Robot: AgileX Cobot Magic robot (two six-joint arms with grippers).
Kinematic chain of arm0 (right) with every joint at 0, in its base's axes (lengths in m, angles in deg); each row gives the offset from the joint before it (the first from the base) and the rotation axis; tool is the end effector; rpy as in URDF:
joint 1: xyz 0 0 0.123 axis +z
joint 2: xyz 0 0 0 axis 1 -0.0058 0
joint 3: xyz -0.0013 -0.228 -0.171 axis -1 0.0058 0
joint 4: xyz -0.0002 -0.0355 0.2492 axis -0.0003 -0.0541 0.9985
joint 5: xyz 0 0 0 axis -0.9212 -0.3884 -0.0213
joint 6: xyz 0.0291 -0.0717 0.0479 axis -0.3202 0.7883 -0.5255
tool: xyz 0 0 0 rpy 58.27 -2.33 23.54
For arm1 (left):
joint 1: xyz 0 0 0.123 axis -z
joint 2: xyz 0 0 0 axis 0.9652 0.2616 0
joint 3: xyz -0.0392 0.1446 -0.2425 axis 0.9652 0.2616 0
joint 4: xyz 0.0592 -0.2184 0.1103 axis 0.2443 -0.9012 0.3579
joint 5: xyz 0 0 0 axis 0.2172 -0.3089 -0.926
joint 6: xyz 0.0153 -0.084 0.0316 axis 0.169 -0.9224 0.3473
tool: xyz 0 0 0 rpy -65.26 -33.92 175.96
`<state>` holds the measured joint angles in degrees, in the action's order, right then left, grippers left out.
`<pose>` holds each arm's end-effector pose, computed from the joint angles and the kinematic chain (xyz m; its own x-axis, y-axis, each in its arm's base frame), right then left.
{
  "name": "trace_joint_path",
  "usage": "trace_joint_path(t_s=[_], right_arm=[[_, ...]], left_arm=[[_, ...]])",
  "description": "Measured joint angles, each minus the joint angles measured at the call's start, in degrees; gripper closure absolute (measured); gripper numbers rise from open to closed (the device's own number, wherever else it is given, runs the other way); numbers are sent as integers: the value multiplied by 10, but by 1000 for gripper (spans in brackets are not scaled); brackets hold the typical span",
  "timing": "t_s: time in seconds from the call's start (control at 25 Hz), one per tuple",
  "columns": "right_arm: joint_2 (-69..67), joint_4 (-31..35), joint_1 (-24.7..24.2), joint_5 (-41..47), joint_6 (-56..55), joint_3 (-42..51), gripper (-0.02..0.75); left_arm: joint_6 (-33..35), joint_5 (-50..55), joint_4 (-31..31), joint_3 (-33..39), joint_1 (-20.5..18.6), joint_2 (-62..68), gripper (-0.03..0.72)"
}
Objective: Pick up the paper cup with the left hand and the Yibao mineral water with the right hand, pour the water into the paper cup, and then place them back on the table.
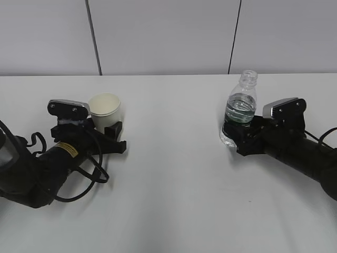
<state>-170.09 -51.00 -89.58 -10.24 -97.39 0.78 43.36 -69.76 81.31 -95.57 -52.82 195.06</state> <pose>0.3493 0.0392 0.0691 -0.2298 -0.0564 -0.9716 -0.4270 0.9030 0.0486 0.3416 -0.1361 0.0559 -0.2302 0.0406 -0.9723 0.3455 0.9374 -0.0426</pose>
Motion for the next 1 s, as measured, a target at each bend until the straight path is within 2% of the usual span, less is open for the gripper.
trace_joint_path(t_s=[0.48, 1.0], right_arm=[[4, -5, 0, 5, 0, 0, 232], [10, -16, 0, 13, 0, 0, 234]], left_arm=[[0, 0, 5, 0, 0, 0, 263], [0, 1, 42, 0, 0, -6, 265]])
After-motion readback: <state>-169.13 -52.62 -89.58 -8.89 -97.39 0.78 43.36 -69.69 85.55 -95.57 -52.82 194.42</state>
